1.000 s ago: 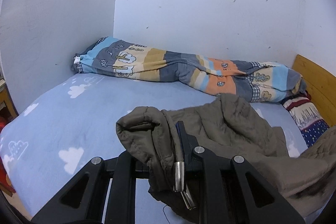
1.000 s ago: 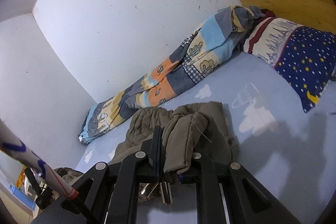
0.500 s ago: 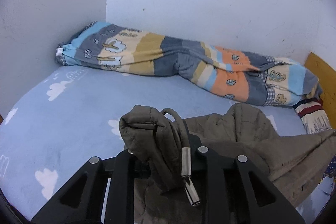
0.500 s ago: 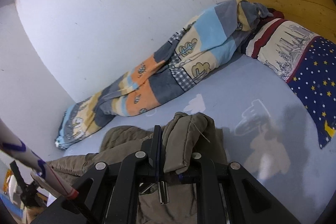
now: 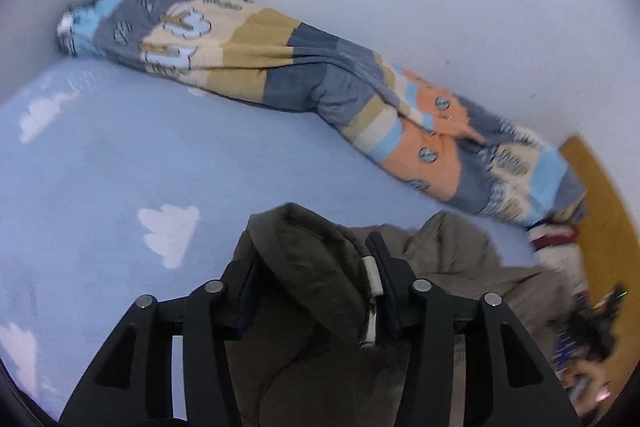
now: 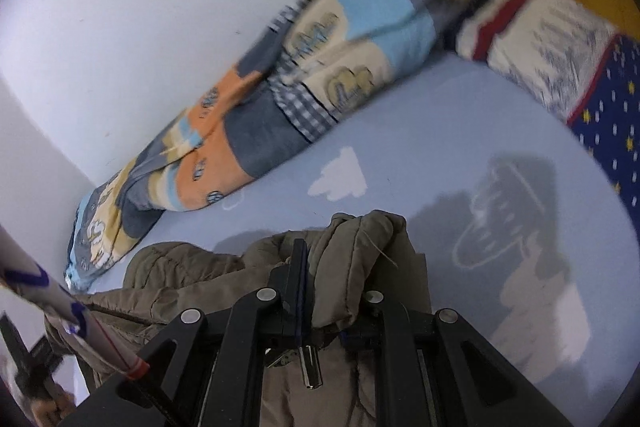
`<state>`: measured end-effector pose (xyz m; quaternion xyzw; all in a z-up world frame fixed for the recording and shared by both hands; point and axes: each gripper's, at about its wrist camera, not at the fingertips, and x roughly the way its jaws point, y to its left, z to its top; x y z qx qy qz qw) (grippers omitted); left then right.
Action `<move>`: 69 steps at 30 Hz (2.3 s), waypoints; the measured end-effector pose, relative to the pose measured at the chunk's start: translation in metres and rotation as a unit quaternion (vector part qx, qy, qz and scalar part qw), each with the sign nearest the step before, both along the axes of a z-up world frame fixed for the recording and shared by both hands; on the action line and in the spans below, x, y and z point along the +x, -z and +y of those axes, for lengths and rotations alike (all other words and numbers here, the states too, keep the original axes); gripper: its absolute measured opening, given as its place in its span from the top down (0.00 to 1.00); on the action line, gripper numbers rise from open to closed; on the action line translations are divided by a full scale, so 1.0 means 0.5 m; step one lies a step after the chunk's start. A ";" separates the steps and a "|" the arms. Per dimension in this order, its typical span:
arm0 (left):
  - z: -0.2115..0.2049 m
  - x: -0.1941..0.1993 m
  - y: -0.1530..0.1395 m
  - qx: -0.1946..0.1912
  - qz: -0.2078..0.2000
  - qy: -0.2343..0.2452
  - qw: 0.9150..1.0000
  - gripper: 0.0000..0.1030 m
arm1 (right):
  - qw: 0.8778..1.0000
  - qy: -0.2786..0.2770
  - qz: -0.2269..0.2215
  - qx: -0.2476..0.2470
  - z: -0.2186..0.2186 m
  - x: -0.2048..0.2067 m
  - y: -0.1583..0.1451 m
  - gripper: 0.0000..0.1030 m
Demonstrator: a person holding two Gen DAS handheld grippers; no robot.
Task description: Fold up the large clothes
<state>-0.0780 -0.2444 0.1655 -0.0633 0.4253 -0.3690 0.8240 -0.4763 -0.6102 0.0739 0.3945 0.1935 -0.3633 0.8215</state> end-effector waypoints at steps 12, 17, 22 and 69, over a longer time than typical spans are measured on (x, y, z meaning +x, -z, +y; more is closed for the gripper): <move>0.055 0.011 -0.046 0.003 -0.053 -0.045 0.998 0.48 | 0.978 -0.017 -0.117 0.171 -0.080 -0.044 -0.005 0.79; 0.051 -0.049 -0.069 -0.003 -0.102 -0.022 0.995 0.48 | 0.970 -0.021 -0.159 0.182 -0.077 -0.080 -0.032 0.76; 0.012 -0.119 -0.085 0.007 -0.148 0.031 0.988 0.47 | 0.964 -0.031 -0.187 0.185 -0.078 -0.101 -0.046 0.67; -0.011 -0.342 0.128 0.161 -0.168 0.080 0.969 0.30 | 0.988 -0.135 0.068 -0.042 0.320 -0.068 0.016 0.46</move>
